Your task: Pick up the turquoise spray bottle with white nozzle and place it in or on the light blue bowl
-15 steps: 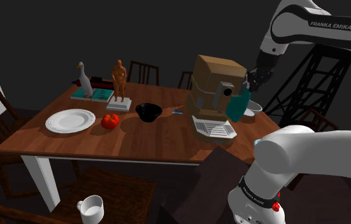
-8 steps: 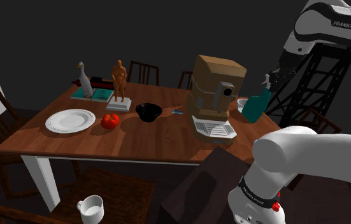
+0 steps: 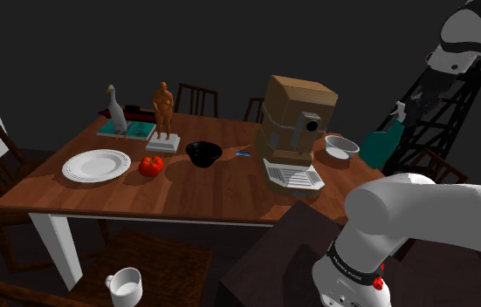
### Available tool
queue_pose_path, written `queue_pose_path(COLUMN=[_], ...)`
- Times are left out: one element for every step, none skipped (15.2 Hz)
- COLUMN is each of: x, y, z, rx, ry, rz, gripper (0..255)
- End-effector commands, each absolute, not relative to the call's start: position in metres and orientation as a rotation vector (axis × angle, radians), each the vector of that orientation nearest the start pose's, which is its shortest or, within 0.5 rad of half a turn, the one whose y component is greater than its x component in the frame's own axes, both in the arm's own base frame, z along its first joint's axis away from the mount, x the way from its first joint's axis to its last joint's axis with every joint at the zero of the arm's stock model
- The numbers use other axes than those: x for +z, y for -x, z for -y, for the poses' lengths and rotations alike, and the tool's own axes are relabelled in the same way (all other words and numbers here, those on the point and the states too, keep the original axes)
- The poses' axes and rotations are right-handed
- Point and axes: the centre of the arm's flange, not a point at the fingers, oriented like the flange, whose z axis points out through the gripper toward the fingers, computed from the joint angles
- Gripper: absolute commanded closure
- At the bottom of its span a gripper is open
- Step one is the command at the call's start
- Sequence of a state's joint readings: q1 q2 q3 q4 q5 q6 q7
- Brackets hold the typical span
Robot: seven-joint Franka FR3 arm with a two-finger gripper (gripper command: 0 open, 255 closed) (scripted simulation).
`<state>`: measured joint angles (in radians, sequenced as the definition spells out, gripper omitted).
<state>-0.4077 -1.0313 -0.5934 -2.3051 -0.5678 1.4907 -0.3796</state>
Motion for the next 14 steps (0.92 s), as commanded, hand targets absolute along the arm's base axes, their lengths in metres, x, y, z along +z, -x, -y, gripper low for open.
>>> queue_pose_path(x=[0.6,0.603,0.606,0.601,0.595,0.59,0.585,0.579,0.574,0.569,0.564,0.558,0.553,0.548], y=[-0.015,-0.004,0.009,0.009,0.009,0.009,0.009,0.009,0.009,0.009,0.009,0.009,0.009,0.009], z=[0.343,0.351,0.361,0.361,0.361,0.361,0.361,0.361,0.361,0.361,0.361,0.361,0.361,0.361], rx=[-0.084,-0.084,-0.084,-0.084,-0.084,-0.084,-0.084,-0.084,-0.084,-0.084,-0.084,-0.084,-0.084,-0.084], ry=[3.158,3.158,3.158,3.158,3.158,3.158,3.158,3.158,3.158,3.158,3.158,3.158,3.158,3.158], rz=[-0.758,-0.758,-0.758,-0.758,-0.758,-0.758,-0.758,-0.758,-0.758,-0.758,-0.758,-0.758,-0.758,-0.758], gripper=[255,255,255,255,255,255,255,255,255,255,255,255,255,255])
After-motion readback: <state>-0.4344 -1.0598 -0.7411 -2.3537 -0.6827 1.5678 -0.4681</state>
